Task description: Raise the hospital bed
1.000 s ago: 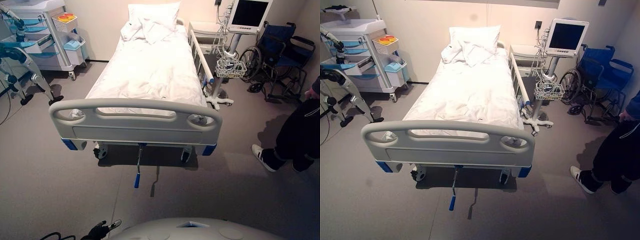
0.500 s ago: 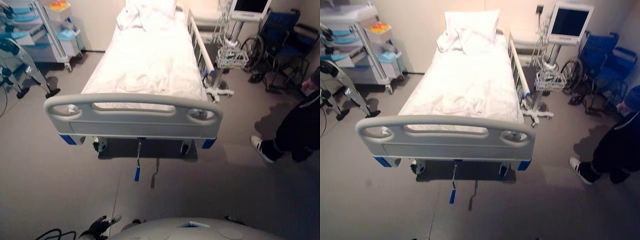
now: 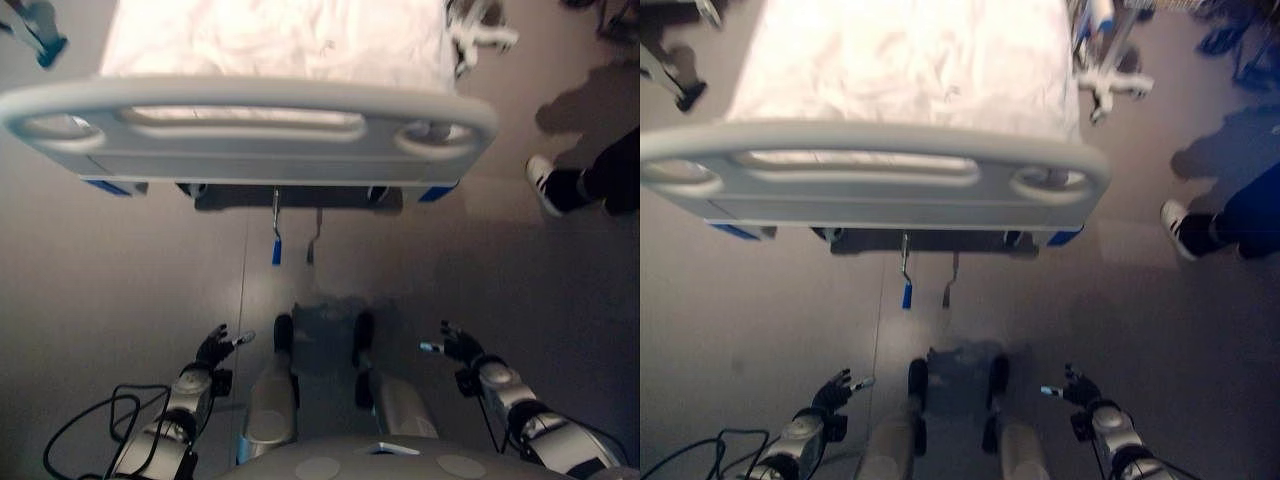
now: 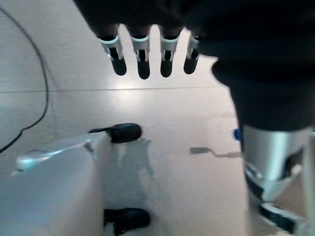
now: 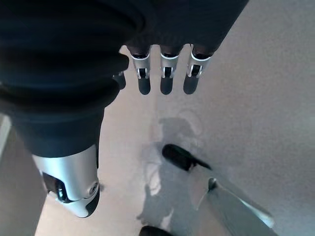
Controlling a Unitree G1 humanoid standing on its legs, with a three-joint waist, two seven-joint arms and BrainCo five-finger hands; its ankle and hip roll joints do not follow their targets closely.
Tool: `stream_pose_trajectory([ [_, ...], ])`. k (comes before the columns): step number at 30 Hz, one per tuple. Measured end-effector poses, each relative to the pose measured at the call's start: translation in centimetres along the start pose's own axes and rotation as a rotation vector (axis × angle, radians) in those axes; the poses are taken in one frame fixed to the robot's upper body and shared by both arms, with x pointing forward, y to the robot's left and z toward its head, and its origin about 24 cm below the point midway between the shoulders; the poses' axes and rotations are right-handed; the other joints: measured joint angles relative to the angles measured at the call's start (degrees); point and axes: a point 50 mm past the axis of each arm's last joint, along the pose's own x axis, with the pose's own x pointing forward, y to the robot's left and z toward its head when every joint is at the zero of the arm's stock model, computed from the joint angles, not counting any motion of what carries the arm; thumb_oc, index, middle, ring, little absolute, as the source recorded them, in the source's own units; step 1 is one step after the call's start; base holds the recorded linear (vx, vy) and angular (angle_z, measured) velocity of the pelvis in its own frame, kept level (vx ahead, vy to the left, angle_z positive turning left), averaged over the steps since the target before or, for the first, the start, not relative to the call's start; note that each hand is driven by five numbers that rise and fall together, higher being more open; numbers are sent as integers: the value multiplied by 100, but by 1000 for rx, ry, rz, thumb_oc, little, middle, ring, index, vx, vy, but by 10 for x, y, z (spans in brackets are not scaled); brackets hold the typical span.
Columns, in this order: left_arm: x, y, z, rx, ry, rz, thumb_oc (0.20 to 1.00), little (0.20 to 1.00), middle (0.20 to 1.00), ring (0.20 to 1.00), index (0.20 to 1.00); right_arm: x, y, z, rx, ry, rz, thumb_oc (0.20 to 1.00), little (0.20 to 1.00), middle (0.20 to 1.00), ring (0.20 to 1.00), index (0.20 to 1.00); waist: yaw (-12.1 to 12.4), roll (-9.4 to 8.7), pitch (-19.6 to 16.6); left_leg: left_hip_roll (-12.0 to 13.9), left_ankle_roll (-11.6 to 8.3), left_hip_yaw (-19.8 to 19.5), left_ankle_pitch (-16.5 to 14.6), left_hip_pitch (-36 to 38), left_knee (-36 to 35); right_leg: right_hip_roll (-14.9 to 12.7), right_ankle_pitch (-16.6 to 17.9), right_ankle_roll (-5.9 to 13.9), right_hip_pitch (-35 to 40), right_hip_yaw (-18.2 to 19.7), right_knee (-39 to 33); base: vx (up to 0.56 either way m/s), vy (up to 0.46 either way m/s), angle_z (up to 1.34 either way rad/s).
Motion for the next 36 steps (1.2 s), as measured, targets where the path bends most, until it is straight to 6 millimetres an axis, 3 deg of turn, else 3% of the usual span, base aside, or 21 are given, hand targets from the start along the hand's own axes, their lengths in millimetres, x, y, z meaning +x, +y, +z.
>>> stream_pose_trajectory([
  [2,2,-3,9,16,-33,0,1000,1000,1000,1000,1000,2,-1,12,2,-50,-16,1000,1000,1000,1000,1000,-9,-8,116,-3,3,-12,1,-161,17,-6,-2,0,-176,-2,31,-90,-9,-1],
  [7,11,-3,62,7,-209,23,1000,1000,1000,1000,1000,9,-7,64,7,-228,-65,1000,1000,1000,1000,1000,-24,-27,515,-5,10,-21,25,-846,149,-23,1,-8,-875,5,204,-36,3,0],
  [13,11,-4,91,-13,-318,44,1000,1000,1000,1000,1000,8,-12,99,6,-360,-103,1000,1000,1000,1000,1000,-59,-57,602,-29,26,-17,44,-1338,209,-49,11,-20,-1399,14,299,-14,1,-2],
  [17,11,-4,94,-9,-333,57,1000,1000,1000,1000,1000,7,-7,109,-6,-405,-93,1000,1000,1000,1000,1000,-175,-74,600,-37,26,-16,45,-1486,212,-55,11,-20,-1544,13,302,0,0,0],
  [27,5,1,129,-63,-484,98,1000,1000,1000,1000,1000,-1,1,145,-5,-569,-100,1000,1000,1000,1000,1000,-330,-250,708,-46,38,-19,54,-2457,546,-90,20,-32,-2535,82,642,7,-9,-1],
  [36,1,0,141,-86,-544,128,1000,1000,1000,1000,1000,-6,6,158,9,-639,-112,1000,1000,1000,1000,1000,-327,-333,776,-21,30,-55,52,-3108,827,-88,51,-71,-3095,79,800,3,-5,0],
])
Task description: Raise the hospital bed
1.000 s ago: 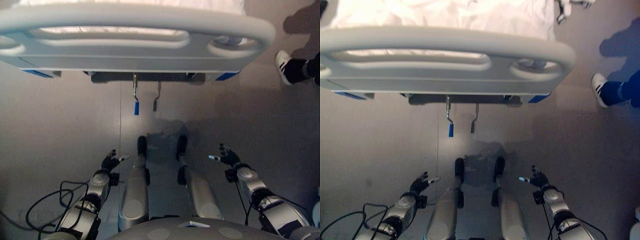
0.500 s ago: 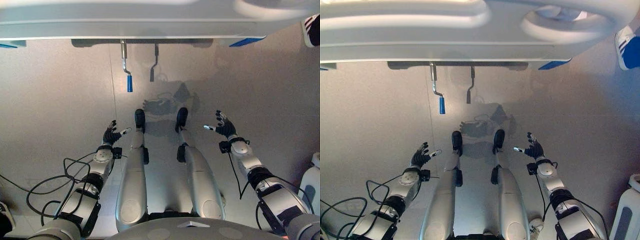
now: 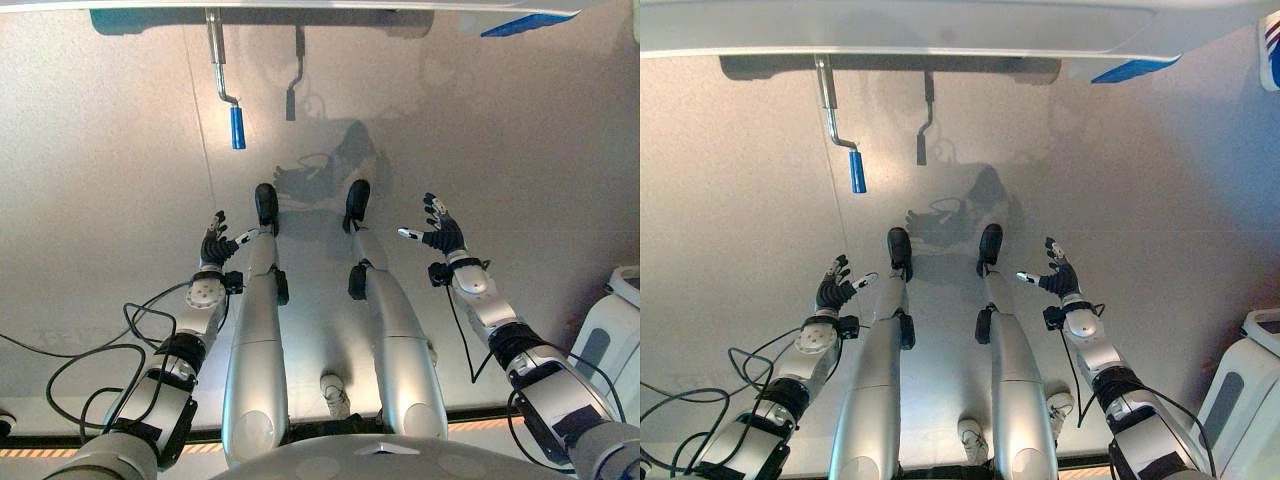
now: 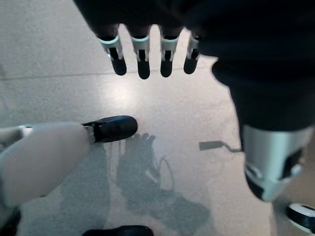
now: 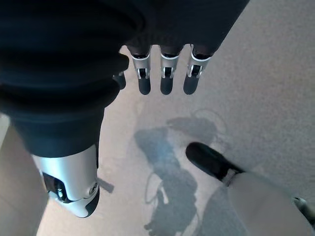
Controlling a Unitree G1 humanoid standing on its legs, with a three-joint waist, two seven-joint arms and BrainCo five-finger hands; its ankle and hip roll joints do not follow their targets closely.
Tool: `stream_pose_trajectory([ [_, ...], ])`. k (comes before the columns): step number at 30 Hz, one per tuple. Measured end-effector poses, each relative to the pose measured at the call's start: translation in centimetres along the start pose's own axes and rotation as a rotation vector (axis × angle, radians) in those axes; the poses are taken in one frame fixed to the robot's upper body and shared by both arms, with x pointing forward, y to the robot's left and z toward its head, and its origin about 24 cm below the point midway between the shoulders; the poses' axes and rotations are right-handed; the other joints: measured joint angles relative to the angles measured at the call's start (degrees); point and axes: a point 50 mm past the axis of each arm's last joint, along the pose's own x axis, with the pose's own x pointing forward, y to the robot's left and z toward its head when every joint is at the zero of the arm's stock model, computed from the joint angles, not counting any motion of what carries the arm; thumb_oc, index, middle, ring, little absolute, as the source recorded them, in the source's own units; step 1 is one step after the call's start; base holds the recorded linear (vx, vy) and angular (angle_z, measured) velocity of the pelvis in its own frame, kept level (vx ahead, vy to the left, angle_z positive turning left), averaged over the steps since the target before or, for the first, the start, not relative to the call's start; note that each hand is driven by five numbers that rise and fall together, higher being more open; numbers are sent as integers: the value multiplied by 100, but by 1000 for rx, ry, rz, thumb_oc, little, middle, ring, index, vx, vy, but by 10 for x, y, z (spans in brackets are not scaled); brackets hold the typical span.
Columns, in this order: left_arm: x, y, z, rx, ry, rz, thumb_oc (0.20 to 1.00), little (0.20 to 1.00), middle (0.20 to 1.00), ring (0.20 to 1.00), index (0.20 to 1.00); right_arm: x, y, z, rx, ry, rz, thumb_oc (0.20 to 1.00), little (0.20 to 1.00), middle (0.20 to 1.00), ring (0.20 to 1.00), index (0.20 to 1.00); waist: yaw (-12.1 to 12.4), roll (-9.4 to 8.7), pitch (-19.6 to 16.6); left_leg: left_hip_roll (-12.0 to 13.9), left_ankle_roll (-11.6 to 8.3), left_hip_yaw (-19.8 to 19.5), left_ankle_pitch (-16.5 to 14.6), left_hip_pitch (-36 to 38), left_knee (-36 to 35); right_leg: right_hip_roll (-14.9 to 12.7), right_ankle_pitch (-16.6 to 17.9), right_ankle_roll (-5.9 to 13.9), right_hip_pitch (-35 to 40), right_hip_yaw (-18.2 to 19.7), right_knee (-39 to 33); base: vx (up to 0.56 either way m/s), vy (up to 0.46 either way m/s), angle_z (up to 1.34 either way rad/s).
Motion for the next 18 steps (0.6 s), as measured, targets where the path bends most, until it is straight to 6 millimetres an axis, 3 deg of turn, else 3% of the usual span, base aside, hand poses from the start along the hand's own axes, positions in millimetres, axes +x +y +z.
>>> stream_pose_trajectory([
  [18,0,0,1,8,-6,26,1000,1000,1000,1000,1000,2,3,15,18,-79,-4,1000,1000,1000,1000,1000,-82,-82,65,-9,-12,-147,20,-431,37,-14,0,-3,-345,-99,8,2,-6,2],
])
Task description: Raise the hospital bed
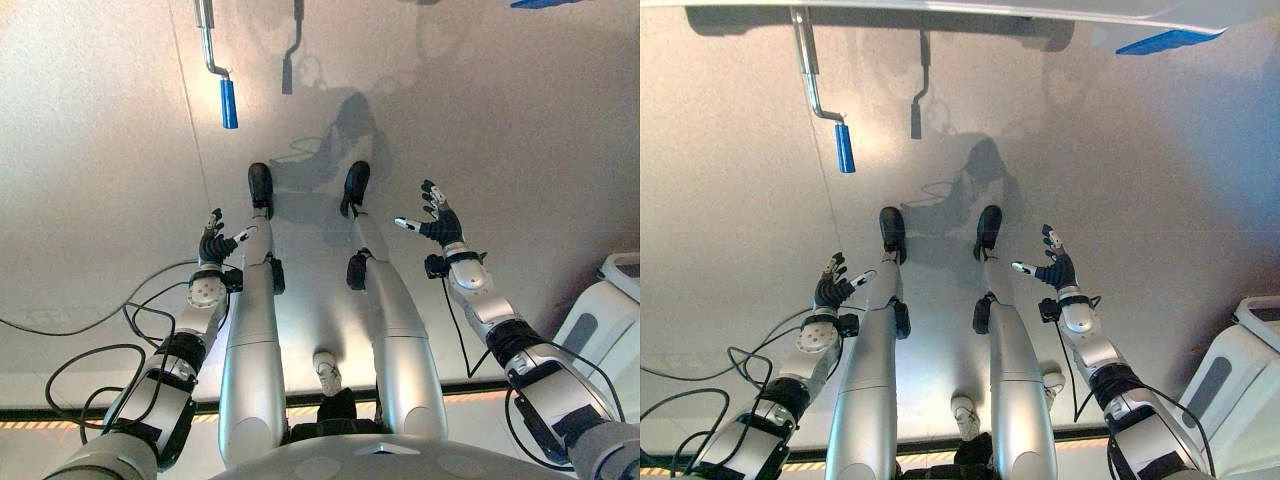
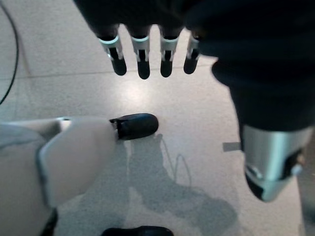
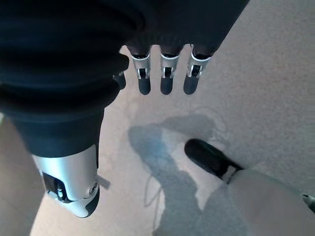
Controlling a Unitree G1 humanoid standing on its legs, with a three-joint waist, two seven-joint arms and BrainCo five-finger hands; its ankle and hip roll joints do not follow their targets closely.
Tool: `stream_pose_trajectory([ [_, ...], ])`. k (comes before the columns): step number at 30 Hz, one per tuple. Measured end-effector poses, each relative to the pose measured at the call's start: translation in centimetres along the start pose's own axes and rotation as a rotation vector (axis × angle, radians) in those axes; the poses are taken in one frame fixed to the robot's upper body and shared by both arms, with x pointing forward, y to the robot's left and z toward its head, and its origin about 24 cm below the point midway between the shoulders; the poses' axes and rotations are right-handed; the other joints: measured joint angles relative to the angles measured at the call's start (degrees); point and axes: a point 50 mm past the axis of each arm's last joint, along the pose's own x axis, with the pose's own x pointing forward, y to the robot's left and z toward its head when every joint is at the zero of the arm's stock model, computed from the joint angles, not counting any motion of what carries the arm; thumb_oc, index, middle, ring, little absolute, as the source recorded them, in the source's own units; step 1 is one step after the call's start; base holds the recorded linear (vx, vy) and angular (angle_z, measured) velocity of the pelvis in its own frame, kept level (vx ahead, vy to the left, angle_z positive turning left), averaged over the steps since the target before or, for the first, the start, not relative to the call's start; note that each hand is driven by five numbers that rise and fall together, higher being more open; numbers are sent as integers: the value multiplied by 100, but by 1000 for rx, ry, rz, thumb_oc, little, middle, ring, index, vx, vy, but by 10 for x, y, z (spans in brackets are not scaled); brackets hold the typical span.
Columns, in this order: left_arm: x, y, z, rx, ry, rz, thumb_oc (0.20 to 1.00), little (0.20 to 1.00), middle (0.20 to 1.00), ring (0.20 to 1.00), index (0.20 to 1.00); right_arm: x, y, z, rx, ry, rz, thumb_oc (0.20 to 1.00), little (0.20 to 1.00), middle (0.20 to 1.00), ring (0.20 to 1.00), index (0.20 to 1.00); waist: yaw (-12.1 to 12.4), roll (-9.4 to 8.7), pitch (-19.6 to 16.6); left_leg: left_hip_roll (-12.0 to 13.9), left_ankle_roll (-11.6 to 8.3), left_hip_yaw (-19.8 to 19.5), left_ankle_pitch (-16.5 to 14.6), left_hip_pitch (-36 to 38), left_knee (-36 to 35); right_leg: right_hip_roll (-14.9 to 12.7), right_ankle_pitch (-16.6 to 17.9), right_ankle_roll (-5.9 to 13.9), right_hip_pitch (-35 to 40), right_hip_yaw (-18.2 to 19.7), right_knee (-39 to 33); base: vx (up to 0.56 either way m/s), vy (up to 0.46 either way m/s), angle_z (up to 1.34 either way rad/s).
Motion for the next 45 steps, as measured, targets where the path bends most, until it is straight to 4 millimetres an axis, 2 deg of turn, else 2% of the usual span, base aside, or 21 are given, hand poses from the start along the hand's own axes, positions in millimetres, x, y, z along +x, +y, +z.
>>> stream_pose_trajectory([
  [5,0,1,1,0,-7,8,1000,1000,1000,1000,1000,0,0,1,0,-5,-2,1000,1000,1000,1000,1000,-79,-1,0,-3,7,-3,5,-1,0,-2,0,1,1,0,0,0,0,0],
  [25,1,5,4,24,-32,28,1000,1000,1000,1000,1000,-2,7,-1,-18,-6,29,1000,1000,1000,1000,1000,-51,0,-1,0,3,14,8,134,-8,3,1,0,120,7,0,1,3,0],
  [27,13,1,17,47,-18,23,1000,1000,1000,1000,1000,-1,7,-1,-39,-2,43,1000,1000,1000,1000,1000,-138,-28,-5,16,-4,33,13,196,-7,6,9,1,148,46,6,3,84,0],
  [28,38,10,53,149,-44,15,1000,1000,1000,1000,1000,7,10,3,-79,3,80,1000,1000,1000,1000,1000,-82,-72,-15,-14,3,72,7,243,28,-6,23,1,186,76,36,4,33,-4],
  [29,44,13,80,125,-138,16,1000,1000,1000,1000,1000,7,8,5,-76,-13,79,1000,1000,1000,1000,1000,-102,-119,-25,-4,4,93,7,233,24,4,47,1,175,102,6,12,23,-10],
  [30,59,27,135,120,-282,58,1000,1000,1000,1000,1000,10,1,6,-98,-10,68,1000,1000,1000,1000,1000,-134,-146,-44,7,23,162,27,239,15,16,111,30,188,147,-71,20,23,-10],
  [31,66,40,176,78,-357,113,1000,1000,1000,1000,1000,15,-1,7,-110,2,63,1000,1000,1000,1000,1000,-172,-147,-46,1,31,173,33,217,25,12,161,27,183,160,-100,18,28,-8],
  [33,66,58,217,29,-456,156,1000,1000,1000,1000,1000,16,0,9,-102,-2,71,1000,1000,1000,1000,1000,-291,-149,-50,-2,39,194,34,209,38,13,236,12,192,180,-190,10,22,-9],
  [34,66,61,220,30,-465,156,1000,1000,1000,1000,1000,15,0,9,-103,0,77,1000,1000,1000,1000,1000,-324,-147,-60,-7,36,208,24,209,42,18,248,13,194,202,-211,9,7,-13],
  [36,68,64,213,26,-433,160,1000,1000,1000,1000,1000,14,4,8,-110,3,103,1000,1000,1000,1000,1000,-399,-147,-62,14,14,217,5,200,44,40,252,10,188,220,-238,8,-7,-8],
  [41,70,49,181,35,-335,115,1000,1000,1000,1000,1000,15,2,10,-107,-6,109,1000,1000,1000,1000,1000,-396,-148,-63,95,-30,200,-21,46,86,120,253,8,60,203,-248,0,0,0],
  [45,69,50,175,39,-319,118,1000,1000,1000,1000,1000,14,2,9,-108,-2,111,1000,1000,1000,1000,1000,-392,-148,-63,88,-32,197,-22,-15,112,120,263,-6,12,202,-248,0,0,0],
])
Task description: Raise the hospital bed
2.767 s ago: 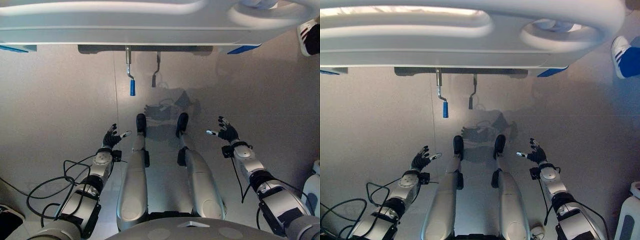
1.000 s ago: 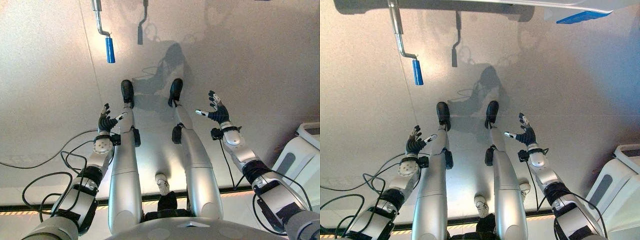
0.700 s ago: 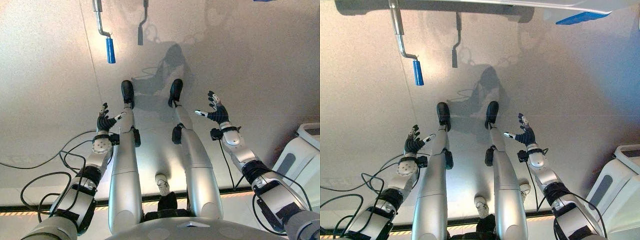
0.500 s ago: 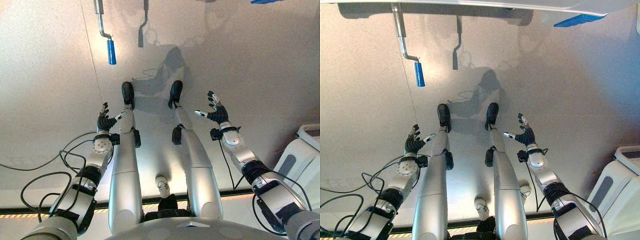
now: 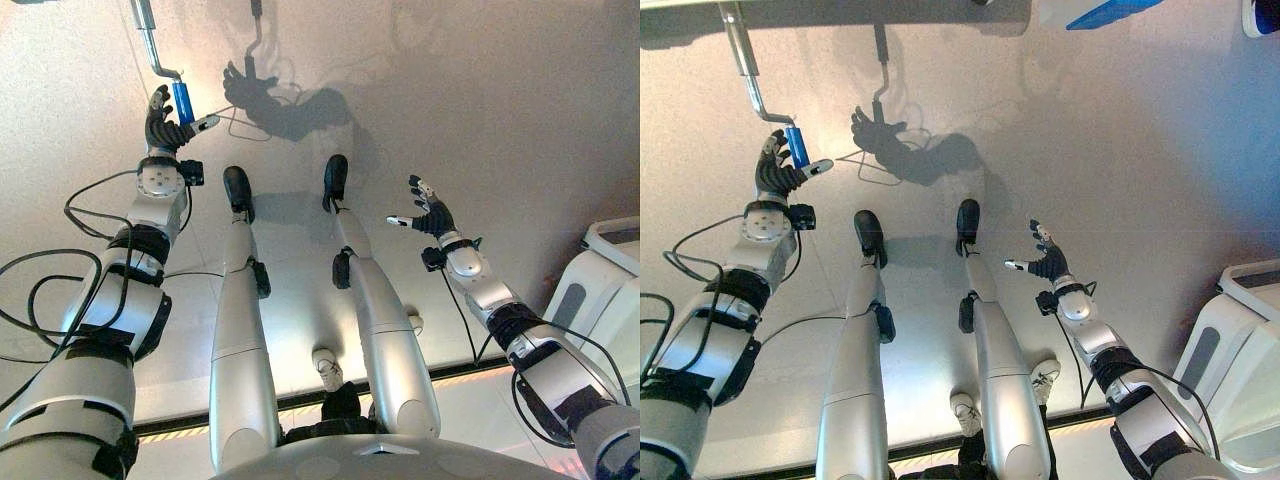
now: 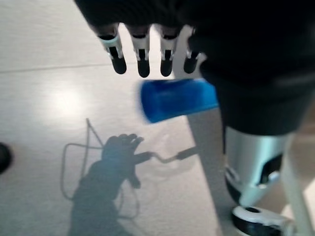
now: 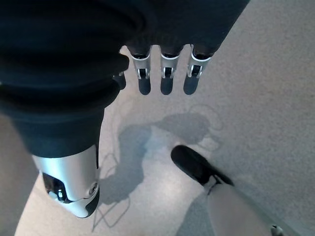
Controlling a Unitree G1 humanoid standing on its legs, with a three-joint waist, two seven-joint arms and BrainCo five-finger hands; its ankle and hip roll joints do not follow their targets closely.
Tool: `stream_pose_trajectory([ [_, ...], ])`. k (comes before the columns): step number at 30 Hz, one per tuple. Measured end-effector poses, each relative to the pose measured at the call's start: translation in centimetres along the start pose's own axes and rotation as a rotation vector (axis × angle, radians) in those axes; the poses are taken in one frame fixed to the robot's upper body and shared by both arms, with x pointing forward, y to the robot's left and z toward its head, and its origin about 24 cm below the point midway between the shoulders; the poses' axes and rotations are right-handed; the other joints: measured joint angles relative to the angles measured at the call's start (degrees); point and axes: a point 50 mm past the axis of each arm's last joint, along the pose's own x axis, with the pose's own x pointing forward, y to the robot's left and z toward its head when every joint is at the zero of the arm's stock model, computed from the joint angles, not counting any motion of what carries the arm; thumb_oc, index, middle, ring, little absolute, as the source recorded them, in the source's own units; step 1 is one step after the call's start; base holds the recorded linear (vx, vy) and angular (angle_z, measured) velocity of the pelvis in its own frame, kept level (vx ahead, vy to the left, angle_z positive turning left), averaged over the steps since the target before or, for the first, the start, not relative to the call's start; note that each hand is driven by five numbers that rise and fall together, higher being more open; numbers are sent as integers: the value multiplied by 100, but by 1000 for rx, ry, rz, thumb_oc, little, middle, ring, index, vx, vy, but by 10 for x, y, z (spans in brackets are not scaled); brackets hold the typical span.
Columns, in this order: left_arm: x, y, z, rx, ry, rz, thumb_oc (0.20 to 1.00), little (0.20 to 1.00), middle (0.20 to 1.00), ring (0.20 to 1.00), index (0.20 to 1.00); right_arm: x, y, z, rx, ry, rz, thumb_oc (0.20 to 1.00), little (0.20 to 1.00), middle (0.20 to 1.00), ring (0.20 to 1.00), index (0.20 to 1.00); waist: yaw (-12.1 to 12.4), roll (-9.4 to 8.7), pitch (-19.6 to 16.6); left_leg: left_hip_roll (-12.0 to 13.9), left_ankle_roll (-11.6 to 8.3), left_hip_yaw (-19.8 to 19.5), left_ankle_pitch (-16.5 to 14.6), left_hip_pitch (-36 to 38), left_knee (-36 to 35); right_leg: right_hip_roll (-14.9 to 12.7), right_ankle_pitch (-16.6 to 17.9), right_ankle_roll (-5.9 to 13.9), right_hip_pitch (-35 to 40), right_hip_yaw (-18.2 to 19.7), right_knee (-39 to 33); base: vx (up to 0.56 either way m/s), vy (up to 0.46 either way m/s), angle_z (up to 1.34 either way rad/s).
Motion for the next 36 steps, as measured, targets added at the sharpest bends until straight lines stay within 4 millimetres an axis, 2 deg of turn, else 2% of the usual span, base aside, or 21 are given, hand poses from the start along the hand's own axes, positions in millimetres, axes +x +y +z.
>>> stream_pose_trajectory([
  [6,2,1,7,-5,-23,4,1000,1000,1000,1000,1000,0,0,0,1,-2,1,1000,1000,1000,1000,1000,4,0,0,-10,2,-4,1,-5,2,-8,1,-2,1,-2,0,0,0,0],
  [36,3,0,9,-8,-26,16,1000,1000,1000,1000,1000,0,1,1,0,-7,3,1000,1000,1000,1000,1000,-4,0,0,-6,2,-21,1,-102,10,-8,1,-2,-72,-16,-13,0,0,0],
])
